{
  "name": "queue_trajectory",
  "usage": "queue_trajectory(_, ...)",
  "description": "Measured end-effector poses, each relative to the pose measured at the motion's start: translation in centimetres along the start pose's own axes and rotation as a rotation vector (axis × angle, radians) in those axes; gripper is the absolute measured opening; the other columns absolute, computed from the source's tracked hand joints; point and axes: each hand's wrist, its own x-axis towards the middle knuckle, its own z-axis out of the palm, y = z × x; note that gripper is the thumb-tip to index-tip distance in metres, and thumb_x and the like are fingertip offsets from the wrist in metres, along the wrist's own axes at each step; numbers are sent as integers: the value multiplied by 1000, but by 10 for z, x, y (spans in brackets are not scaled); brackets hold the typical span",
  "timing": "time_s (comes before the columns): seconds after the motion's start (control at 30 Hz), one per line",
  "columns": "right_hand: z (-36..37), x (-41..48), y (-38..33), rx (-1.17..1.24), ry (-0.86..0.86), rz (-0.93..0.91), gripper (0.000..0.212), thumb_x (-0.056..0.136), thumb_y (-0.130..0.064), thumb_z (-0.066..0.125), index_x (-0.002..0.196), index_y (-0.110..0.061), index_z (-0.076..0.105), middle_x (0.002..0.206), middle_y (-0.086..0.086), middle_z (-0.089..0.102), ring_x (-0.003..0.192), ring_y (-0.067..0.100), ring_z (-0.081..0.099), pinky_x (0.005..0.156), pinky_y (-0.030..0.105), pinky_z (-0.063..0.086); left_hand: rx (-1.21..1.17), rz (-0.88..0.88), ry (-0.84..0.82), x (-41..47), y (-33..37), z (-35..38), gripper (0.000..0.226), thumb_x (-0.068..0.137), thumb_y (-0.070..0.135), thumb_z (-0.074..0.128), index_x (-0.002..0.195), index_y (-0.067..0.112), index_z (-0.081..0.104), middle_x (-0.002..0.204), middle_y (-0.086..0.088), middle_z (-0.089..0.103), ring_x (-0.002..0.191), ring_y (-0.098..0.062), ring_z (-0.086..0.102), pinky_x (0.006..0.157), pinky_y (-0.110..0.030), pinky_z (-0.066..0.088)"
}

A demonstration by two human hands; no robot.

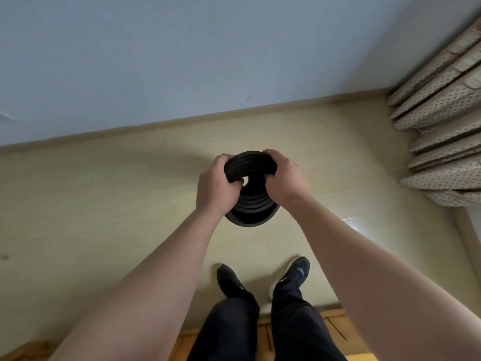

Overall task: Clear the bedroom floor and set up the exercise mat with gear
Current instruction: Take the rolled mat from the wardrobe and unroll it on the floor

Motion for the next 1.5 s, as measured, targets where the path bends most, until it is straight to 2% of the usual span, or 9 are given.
queue_trajectory(0.17, 28, 10, 61, 54, 114, -55, 55, 90, -3, 52, 139, -27, 57, 130, 2, 64, 117, 25, 59, 95, 28, 47, 10, 62, 78, -3, -29, 62, 42, 84, 15, 67, 120, 36, 62, 80, 23, 60, 80, -15, 63, 65, -21, 43)
queue_trajectory(0.33, 48, 24, 115, 103, 208, -123, 58, 88, -2, 52, 139, -29, 57, 133, -3, 63, 117, 20, 60, 93, 21, 41, 19, 123, 184, -2, -51, 115, 49, 84, 13, 66, 130, 29, 62, 97, 7, 74, 88, -20, 69, 73, -24, 49)
queue_trajectory(0.6, 62, 58, 219, 181, 407, -265, 60, 86, -1, 50, 138, -31, 56, 134, -9, 62, 115, 16, 59, 90, 23, 43, 21, 300, 317, 4, -64, 227, 60, 83, 4, 67, 140, 21, 59, 124, 5, 72, 106, -23, 68, 93, -35, 55)
queue_trajectory(0.77, 76, 72, 293, 206, 521, -365, 61, 83, 0, 50, 136, -31, 58, 131, -9, 63, 114, 15, 56, 87, 20, 37, 64, 387, 348, -4, -83, 297, 64, 85, 2, 63, 146, 23, 54, 142, 3, 63, 122, -22, 62, 103, -34, 48)
queue_trajectory(0.93, 79, 64, 349, 269, 590, -423, 61, 83, 0, 48, 134, -32, 59, 130, -7, 63, 113, 17, 57, 90, 23, 39, 115, 458, 401, -25, -87, 341, 66, 83, -2, 61, 145, 22, 55, 134, 0, 68, 112, -27, 66, 98, -30, 46)
queue_trajectory(1.1, 65, 63, 397, 382, 683, -338, 60, 86, 2, 49, 138, -27, 58, 138, -5, 60, 121, 16, 56, 97, 19, 37, 161, 563, 381, -32, -63, 391, 73, 77, -13, 55, 144, 16, 57, 148, -2, 57, 132, -23, 58, 110, -28, 40)
queue_trajectory(1.3, 88, 90, 462, 515, 698, -271, 59, 88, 8, 46, 141, -18, 53, 142, 2, 54, 125, 7, 47, 93, -8, 21, 303, 729, 369, -17, -75, 456, 74, 71, -18, 57, 140, 10, 62, 148, -7, 57, 134, -27, 58, 105, -36, 48)
queue_trajectory(1.4, 105, 111, 513, 449, 592, -158, 58, 94, 3, 43, 146, -22, 44, 148, 2, 47, 126, 10, 46, 95, 7, 33, 454, 744, 235, -5, -91, 500, 72, 77, -17, 61, 143, 12, 59, 153, -4, 52, 141, -30, 50, 110, -43, 49)
queue_trajectory(1.5, 110, 130, 578, 301, 425, -14, 57, 93, -6, 44, 142, -33, 36, 137, 0, 55, 106, 25, 58, 79, 31, 43, 618, 691, -57, 6, -110, 551, 71, 92, -1, 58, 156, 22, 40, 167, 6, 28, 155, -21, 26, 118, -40, 36)
